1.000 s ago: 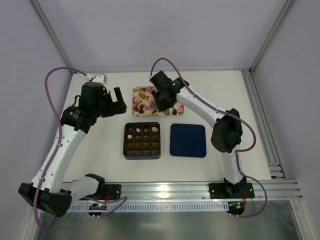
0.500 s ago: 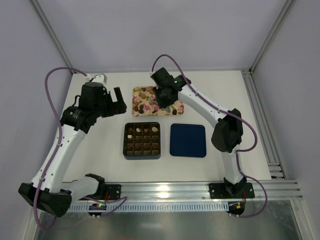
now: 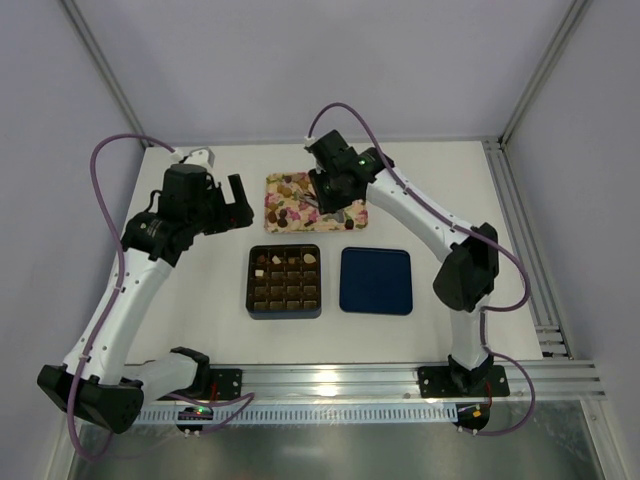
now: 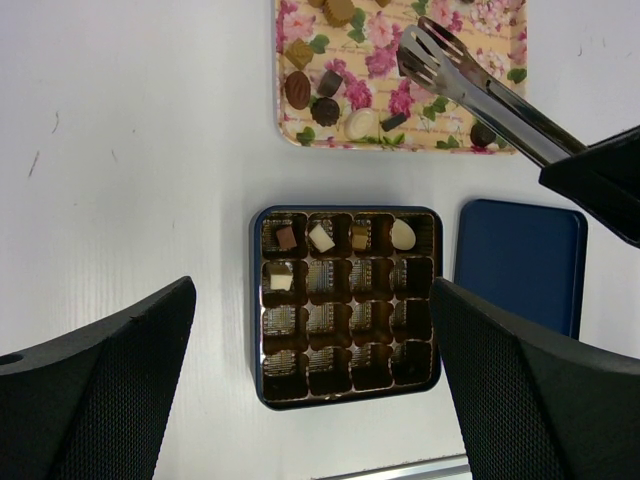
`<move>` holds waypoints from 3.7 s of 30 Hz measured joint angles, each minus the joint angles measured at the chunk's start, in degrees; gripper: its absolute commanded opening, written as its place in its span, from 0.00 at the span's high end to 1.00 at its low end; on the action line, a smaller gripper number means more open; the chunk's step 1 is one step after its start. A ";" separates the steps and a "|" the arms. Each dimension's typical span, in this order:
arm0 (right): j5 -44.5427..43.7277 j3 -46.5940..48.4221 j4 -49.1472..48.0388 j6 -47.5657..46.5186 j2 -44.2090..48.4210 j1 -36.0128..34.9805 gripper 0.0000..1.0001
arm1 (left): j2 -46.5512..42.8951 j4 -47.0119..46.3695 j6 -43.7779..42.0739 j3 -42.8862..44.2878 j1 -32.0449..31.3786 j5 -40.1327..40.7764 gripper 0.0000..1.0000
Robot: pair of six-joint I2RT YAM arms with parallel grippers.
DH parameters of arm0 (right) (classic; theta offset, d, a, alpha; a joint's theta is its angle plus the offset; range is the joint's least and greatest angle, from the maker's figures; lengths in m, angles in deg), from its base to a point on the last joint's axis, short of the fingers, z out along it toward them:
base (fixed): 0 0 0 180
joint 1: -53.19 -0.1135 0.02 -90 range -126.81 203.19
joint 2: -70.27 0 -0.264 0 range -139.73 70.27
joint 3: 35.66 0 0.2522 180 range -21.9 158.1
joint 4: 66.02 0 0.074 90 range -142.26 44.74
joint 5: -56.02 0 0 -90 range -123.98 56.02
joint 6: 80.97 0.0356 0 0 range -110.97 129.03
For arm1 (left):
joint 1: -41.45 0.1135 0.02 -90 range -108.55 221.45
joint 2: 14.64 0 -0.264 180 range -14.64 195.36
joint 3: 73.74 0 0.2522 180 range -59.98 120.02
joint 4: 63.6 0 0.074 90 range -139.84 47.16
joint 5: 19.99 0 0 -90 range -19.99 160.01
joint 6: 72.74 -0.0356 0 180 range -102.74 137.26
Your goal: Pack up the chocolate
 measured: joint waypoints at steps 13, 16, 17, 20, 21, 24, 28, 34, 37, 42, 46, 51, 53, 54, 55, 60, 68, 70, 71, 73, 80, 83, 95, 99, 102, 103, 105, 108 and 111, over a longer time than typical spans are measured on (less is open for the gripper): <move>1.46 -10.03 -0.42 1.75 11.74 -2.64 0.74 | 0.22 -0.37 0.04 0.00 0.00 -0.26 0.03; 1.40 -12.37 -0.28 2.58 14.34 -5.18 0.74 | 0.24 -0.37 0.04 0.00 0.00 -0.33 0.03; 1.40 -13.05 -0.37 2.86 15.21 -6.19 0.74 | 0.22 -0.37 0.02 0.00 0.00 -0.33 0.03; 1.33 -15.17 -0.59 3.78 17.38 -9.33 0.74 | 0.22 -0.37 0.04 0.00 0.00 -0.35 0.03; 1.25 -15.85 -0.59 4.15 17.99 -10.34 0.74 | 0.22 -0.39 0.04 0.00 0.00 -0.37 0.03; 1.01 -17.55 -0.63 5.25 19.17 -13.38 0.74 | 0.22 -0.37 0.09 0.00 0.00 -0.37 0.03; 0.94 -20.33 -0.96 6.69 19.91 -16.68 0.74 | 0.22 -0.39 0.24 0.00 0.00 -0.37 0.03; 1.03 -24.57 -1.88 8.26 19.98 -19.21 0.73 | 0.17 -0.42 0.26 -0.02 0.00 -0.39 0.03; 1.05 -25.31 -2.27 8.83 19.98 -19.45 0.73 | 0.15 -0.70 0.28 -0.15 0.00 -0.39 0.03; 1.14 -25.40 -3.58 9.03 19.98 -19.58 0.71 | 0.15 -0.79 0.28 -0.33 0.00 -0.37 0.03; 1.18 -25.40 -4.28 9.03 19.98 -19.65 0.69 | 0.15 -0.81 0.28 -0.37 0.00 -0.37 0.03; 1.25 -25.40 -4.52 9.05 19.98 -19.80 0.65 | 0.15 -0.83 0.28 -0.59 0.00 -0.37 0.03; 1.25 -25.40 -4.52 9.03 19.98 -19.96 0.62 | 0.15 -0.83 0.28 -0.59 0.00 -0.37 0.03; 1.25 -25.40 -4.52 9.05 19.98 -20.02 0.62 | 0.15 -0.83 0.28 -0.59 0.00 -0.37 0.03; 1.25 -25.40 -4.52 9.05 19.98 -20.13 0.62 | 0.15 -0.83 0.28 -0.59 0.00 -0.37 0.03; 1.22 -25.40 -4.52 9.05 19.98 -20.41 0.61 | 0.15 -0.83 0.28 -0.66 0.00 -0.39 0.03; -0.39 -23.30 -3.19 8.72 19.87 -19.78 0.60 | 0.15 -0.87 0.28 -0.68 0.00 -0.39 0.03; -0.59 -21.51 -2.95 8.20 19.87 -18.86 0.60 | 0.15 -0.87 0.28 -0.68 0.00 -0.39 0.03; -0.79 -20.44 -2.82 7.85 19.87 -18.12 0.60 | 0.15 -0.87 0.28 -0.68 0.00 -0.39 0.03; -1.11 -18.47 -2.62 7.15 19.85 -16.15 0.60 | 0.15 -0.90 0.28 -0.68 0.00 -0.44 0.03; -1.75 -9.86 -2.16 3.85 15.67 -7.74 0.60 | 0.15 -1.18 0.42 -0.68 0.00 -0.87 0.03; -1.42 -5.97 -1.68 2.62 10.82 -5.86 0.60 | 0.15 -1.20 0.46 -0.68 0.00 -0.94 0.03; 0.74 5.86 0.94 1.22 -7.39 -4.79 0.60 | 0.15 -1.16 0.24 -0.68 0.02 -1.05 0.03; 0.94 5.86 1.49 1.29 -7.67 -4.79 0.60 | 0.15 -1.14 0.17 -0.68 0.02 -1.05 0.03; 1.22 5.86 1.49 1.44 -7.67 -4.79 0.60 | 0.15 -1.14 0.15 -0.68 0.02 -1.05 0.03; 1.40 5.86 1.49 1.46 -7.67 -4.79 0.60 | 0.15 -1.16 0.15 -0.68 0.02 -1.05 0.03; 1.70 5.86 1.42 1.46 -7.67 -4.79 0.60 | 0.15 -1.16 0.15 -0.68 0.02 -1.05 0.03; 2.19 5.97 1.44 1.51 -8.00 -4.76 0.60 | 0.17 -1.16 0.15 -0.68 0.02 -1.05 0.03; 2.54 6.45 1.33 1.68 -8.79 -4.46 0.60 | 0.17 -1.18 0.13 -0.68 0.02 -1.05 0.03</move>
